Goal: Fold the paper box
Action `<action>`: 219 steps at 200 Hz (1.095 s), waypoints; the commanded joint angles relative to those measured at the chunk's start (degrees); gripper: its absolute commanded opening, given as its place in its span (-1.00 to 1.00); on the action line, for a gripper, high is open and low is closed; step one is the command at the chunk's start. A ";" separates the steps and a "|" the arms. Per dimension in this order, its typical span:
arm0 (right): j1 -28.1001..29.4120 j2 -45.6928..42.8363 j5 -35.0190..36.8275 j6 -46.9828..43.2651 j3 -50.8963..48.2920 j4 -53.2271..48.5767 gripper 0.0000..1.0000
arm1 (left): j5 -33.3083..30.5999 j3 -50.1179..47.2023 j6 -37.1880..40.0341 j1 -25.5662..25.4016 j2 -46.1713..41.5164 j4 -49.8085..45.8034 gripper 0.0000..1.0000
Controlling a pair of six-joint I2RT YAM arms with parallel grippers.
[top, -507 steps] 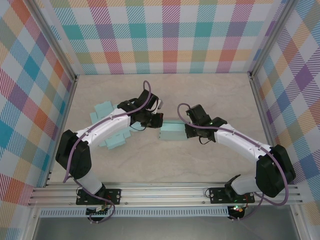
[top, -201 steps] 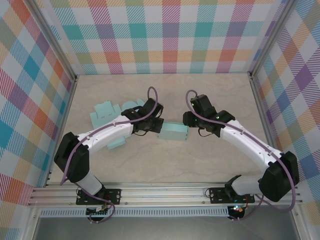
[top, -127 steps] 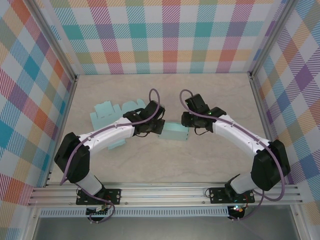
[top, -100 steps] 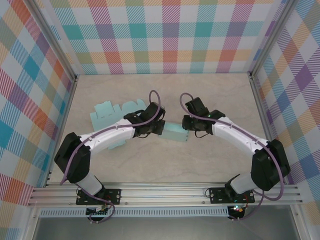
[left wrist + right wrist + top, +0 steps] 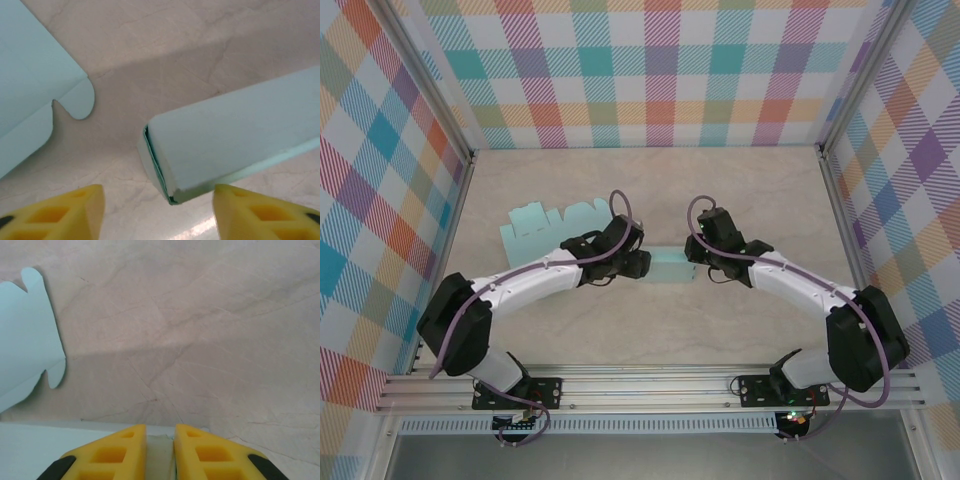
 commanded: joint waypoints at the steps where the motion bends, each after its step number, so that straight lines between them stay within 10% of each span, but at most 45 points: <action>1: 0.32 1.26 -1.12 0.83 -4.51 -4.47 -0.55 | 2.23 -0.48 -1.13 -0.67 -4.54 -3.50 0.33; 99: 1.46 -2.93 -0.46 -1.92 -10.19 1.60 -0.53 | -3.65 -2.85 -10.34 0.71 -4.78 9.97 0.78; 188: 1.73 -3.03 -0.30 -1.01 -11.25 2.90 -0.47 | -0.17 -14.33 -15.73 1.55 -0.33 15.53 0.38; 219: 1.70 -4.54 -1.30 0.41 -11.26 1.28 -0.17 | 0.60 -17.27 -16.91 1.51 1.36 18.00 0.10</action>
